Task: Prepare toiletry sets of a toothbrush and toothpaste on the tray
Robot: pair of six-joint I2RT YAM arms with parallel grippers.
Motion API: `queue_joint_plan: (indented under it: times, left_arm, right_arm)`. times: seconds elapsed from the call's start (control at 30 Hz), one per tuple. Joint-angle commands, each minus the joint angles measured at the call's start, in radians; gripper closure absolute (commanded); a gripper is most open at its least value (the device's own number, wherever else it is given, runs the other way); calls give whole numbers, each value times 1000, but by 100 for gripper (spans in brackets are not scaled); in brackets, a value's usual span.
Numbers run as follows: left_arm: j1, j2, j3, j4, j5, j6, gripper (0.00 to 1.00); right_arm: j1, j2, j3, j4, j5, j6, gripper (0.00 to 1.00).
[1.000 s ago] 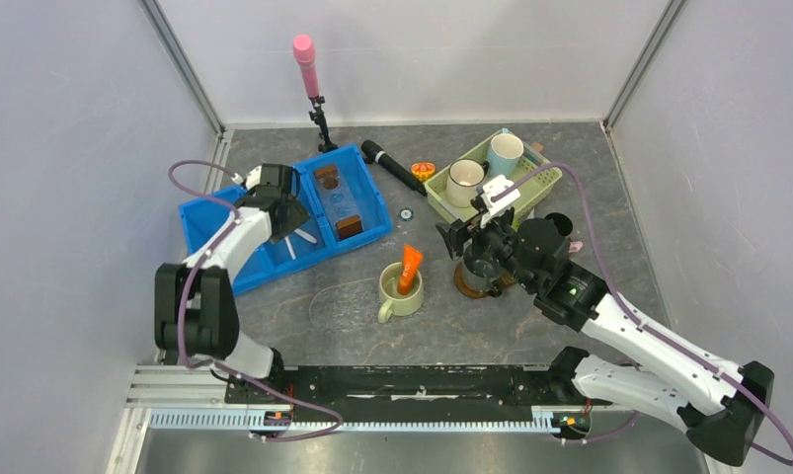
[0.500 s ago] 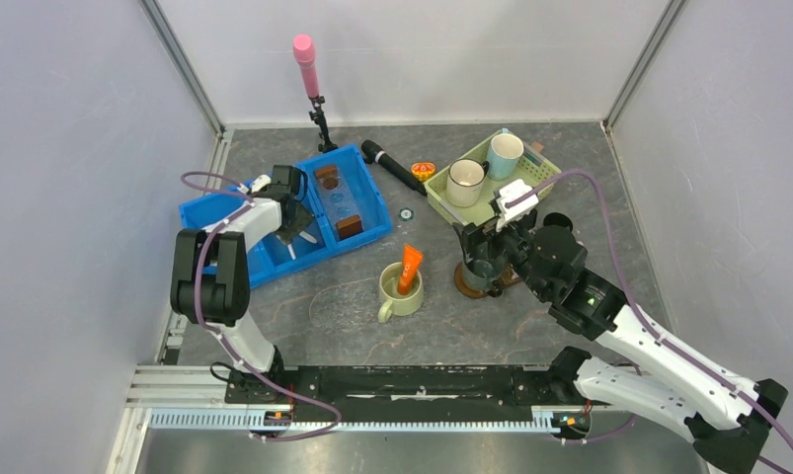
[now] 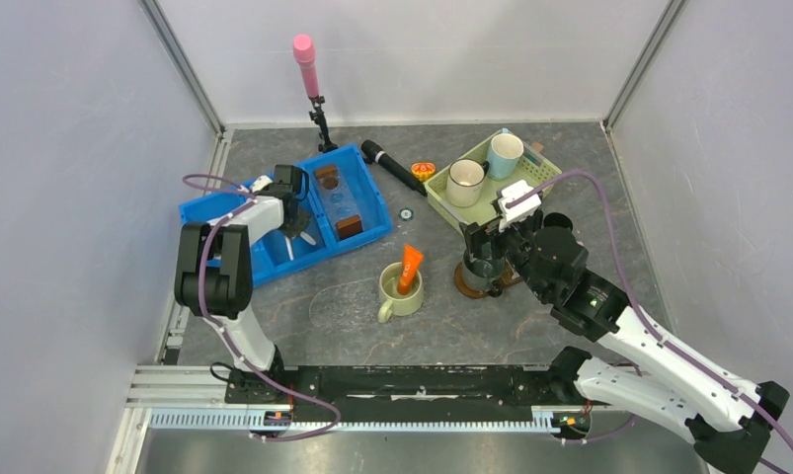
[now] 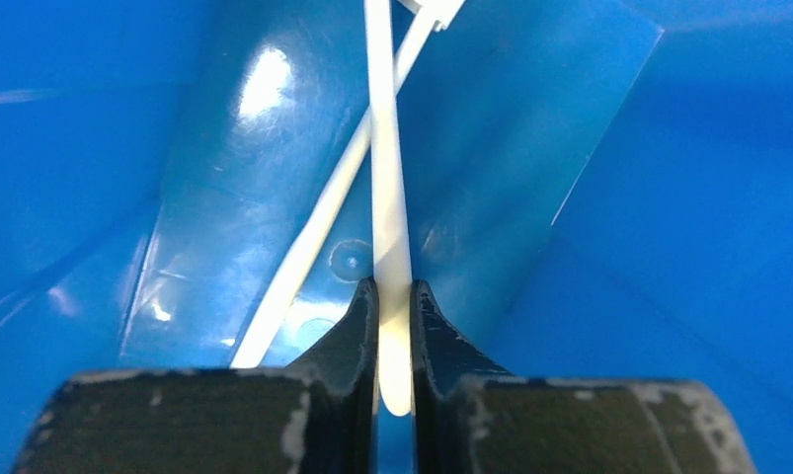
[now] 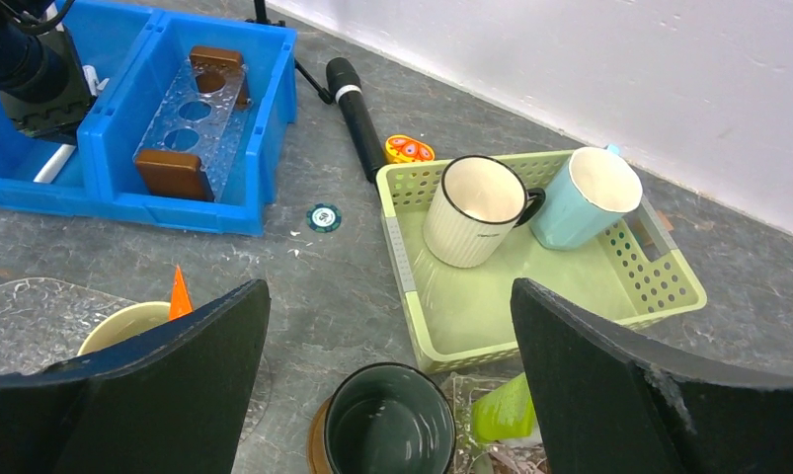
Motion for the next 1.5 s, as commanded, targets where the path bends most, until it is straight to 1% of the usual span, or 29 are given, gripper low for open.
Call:
queue_joint_plan:
  times: [0.0,0.07,0.37,0.53,0.63,0.7,0.83,0.93,1.03,1.13,1.3,1.37,1.47]
  left_arm:
    - [5,-80,-12,1,-47,-21,94]
    - [5,-128,-17,1,-50,-7,98]
    - [2,-367,-55,22,-30,79,98]
    - [-9,-522,-103,72,17,198,98]
    - [-23,-630,-151,137,70,285,98]
    - [-32,-698,-189,191,134,340,98]
    - [-66,-794,-211,234,249,423,98]
    - [-118,-851,-227,272,308,475,98]
    - [-187,-897,-254,323,395,522,98]
    - [-266,-925,-270,356,434,546,98]
    - [-428,-942,-279,388,434,592,98]
    - [-477,-945,-278,397,421,599,98]
    - [-538,-944,-271,399,395,625,98]
  right_arm:
    - [3,-19,16,17,28,-16,2]
    - [3,-19,17,15,27,-19,2]
    - [3,-17,34,7,13,-31,2]
    - [3,-5,59,7,-20,-24,2]
    - [3,22,95,-6,-65,-11,2]
    - [3,44,125,-17,-103,-1,2]
    - [3,94,191,-32,-184,22,2]
    - [3,131,229,-32,-243,29,3]
    - [3,166,264,-32,-296,71,4]
    - [3,197,294,-24,-335,87,4]
    - [3,245,335,16,-385,120,7]
    - [3,264,351,39,-431,144,8]
    - [3,283,363,82,-441,185,12]
